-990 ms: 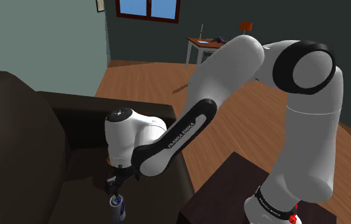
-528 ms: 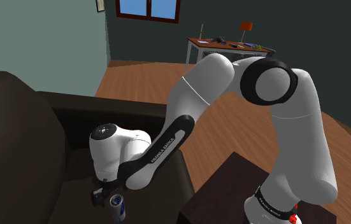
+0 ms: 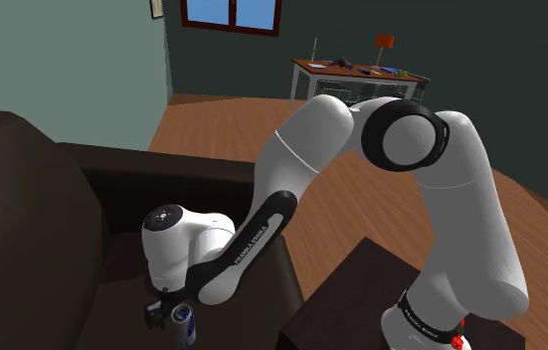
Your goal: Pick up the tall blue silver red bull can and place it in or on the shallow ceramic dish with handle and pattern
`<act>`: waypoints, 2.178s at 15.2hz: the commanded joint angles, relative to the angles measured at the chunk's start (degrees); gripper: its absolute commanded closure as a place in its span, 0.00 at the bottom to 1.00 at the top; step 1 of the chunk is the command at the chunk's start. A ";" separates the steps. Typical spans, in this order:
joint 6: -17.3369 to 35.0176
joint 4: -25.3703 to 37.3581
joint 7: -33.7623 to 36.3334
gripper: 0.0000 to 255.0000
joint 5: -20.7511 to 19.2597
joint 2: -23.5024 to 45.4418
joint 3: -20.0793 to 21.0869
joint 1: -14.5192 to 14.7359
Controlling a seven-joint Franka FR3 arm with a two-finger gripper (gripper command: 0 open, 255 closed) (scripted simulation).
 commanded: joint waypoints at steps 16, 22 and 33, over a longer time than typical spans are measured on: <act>-0.87 -0.27 -0.39 1.00 0.61 -1.17 0.59 -0.45; -3.82 -0.79 -1.69 1.00 2.68 -4.76 2.40 -1.80; -9.69 -0.58 -4.20 1.00 6.66 -10.87 5.32 -3.96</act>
